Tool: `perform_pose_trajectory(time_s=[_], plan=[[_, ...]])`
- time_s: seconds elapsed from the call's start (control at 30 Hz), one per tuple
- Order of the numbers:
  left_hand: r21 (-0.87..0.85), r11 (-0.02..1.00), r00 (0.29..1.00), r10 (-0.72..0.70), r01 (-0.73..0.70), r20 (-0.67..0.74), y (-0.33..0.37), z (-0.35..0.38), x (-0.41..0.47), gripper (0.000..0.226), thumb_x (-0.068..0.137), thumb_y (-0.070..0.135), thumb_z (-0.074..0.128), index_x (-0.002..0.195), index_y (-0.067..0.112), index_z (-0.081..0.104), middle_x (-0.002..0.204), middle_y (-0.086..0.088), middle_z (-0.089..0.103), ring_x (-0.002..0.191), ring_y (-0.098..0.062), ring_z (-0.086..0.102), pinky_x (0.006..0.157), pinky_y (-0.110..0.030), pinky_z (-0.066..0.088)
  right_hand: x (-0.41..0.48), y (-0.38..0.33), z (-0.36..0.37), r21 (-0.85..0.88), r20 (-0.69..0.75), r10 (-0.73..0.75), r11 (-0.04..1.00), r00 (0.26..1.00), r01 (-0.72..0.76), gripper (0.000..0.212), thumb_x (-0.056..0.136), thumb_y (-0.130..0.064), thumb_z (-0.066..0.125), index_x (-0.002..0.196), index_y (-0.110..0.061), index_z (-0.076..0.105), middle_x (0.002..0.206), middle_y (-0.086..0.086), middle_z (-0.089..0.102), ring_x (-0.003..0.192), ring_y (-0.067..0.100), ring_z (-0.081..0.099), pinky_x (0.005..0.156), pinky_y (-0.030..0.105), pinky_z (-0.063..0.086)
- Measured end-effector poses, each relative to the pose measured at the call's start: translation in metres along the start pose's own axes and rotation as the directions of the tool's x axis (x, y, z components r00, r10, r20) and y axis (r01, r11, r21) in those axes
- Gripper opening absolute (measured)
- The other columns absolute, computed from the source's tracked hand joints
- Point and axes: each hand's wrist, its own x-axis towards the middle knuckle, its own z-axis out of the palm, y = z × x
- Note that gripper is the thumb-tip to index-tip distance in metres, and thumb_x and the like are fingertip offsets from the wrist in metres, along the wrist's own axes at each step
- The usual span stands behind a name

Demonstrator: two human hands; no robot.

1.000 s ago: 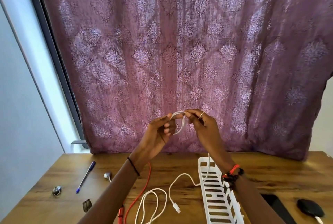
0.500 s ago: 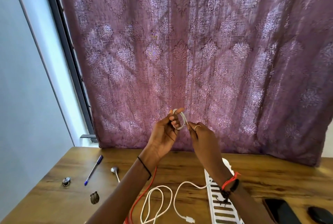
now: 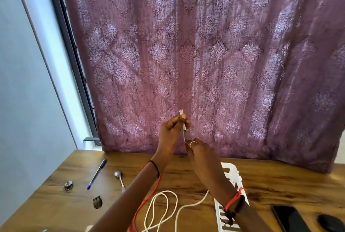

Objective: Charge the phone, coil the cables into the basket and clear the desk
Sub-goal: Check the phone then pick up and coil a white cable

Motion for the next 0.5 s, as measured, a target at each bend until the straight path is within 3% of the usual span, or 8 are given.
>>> perform_pose_trajectory(time_s=[0.07,0.1,0.17,0.2,0.27,0.4,0.5], plan=[[0.306,0.945,0.993,0.116,-0.120,0.031,-0.003,0.000,-0.002,0.019,0.094,0.016,0.054,0.083,0.009,0.067,0.068,0.010,0.069,0.064,0.002,0.065,0.063,-0.011,0.049,-0.002,-0.001,0.001,-0.012,0.031,0.005,1.000,0.999,-0.005,0.020,0.094,-0.018,0.042,0.103,-0.022,0.059,0.107,0.001,0.063,0.101,0.026,0.061,0.078,0.037,0.051],[0.468,0.863,0.981,0.178,-0.192,0.074,-0.005,-0.001,-0.003,0.019,0.094,0.018,0.054,0.082,0.011,0.067,0.072,0.010,0.069,0.066,0.001,0.065,0.063,-0.014,0.049,-0.003,-0.002,0.001,-0.005,0.040,0.007,1.000,0.999,-0.007,0.019,0.093,-0.019,0.043,0.103,-0.022,0.060,0.107,0.001,0.063,0.101,0.026,0.061,0.078,0.037,0.050],[0.732,0.599,0.944,0.254,-0.325,0.211,-0.006,-0.004,-0.004,0.018,0.095,0.020,0.051,0.084,0.013,0.063,0.079,0.007,0.069,0.071,-0.011,0.066,0.064,-0.026,0.051,-0.002,-0.002,-0.001,0.038,0.047,0.011,0.999,0.999,-0.013,0.020,0.091,-0.024,0.045,0.100,-0.020,0.062,0.104,0.002,0.065,0.097,0.025,0.062,0.075,0.034,0.049],[0.787,0.482,0.920,0.265,-0.385,0.288,-0.007,-0.007,-0.004,0.019,0.096,0.021,0.049,0.086,0.011,0.061,0.083,0.003,0.069,0.072,-0.018,0.066,0.063,-0.031,0.050,-0.001,-0.001,-0.004,0.054,0.053,0.012,0.998,0.999,-0.015,0.021,0.091,-0.027,0.046,0.098,-0.019,0.063,0.102,0.002,0.065,0.095,0.025,0.062,0.074,0.033,0.048],[0.806,0.348,0.875,0.267,-0.478,0.404,-0.009,-0.012,-0.004,0.019,0.096,0.019,0.046,0.089,0.007,0.058,0.087,-0.007,0.067,0.073,-0.027,0.063,0.059,-0.033,0.044,0.001,0.003,-0.011,0.051,0.062,-0.001,0.999,0.998,-0.002,0.024,0.090,-0.029,0.046,0.102,-0.020,0.065,0.102,0.002,0.063,0.095,0.023,0.062,0.075,0.031,0.046],[0.779,0.298,0.834,0.229,-0.551,0.502,-0.010,-0.021,-0.006,0.013,0.092,0.013,0.045,0.086,0.009,0.056,0.079,-0.008,0.062,0.070,-0.030,0.061,0.057,-0.034,0.041,0.008,0.015,-0.022,0.066,0.049,-0.011,0.998,0.999,0.008,0.027,0.091,-0.025,0.048,0.114,-0.025,0.062,0.106,-0.001,0.057,0.099,0.020,0.059,0.080,0.030,0.045],[0.724,0.474,0.850,0.116,-0.501,0.513,-0.011,-0.022,-0.005,0.018,0.089,0.002,0.044,0.077,0.013,0.050,0.066,0.006,0.048,0.059,-0.016,0.052,0.056,-0.032,0.039,0.013,0.024,-0.028,0.146,0.040,-0.010,0.989,0.999,0.004,0.022,0.093,-0.021,0.050,0.112,-0.024,0.060,0.111,-0.002,0.055,0.101,0.018,0.058,0.085,0.032,0.047]])
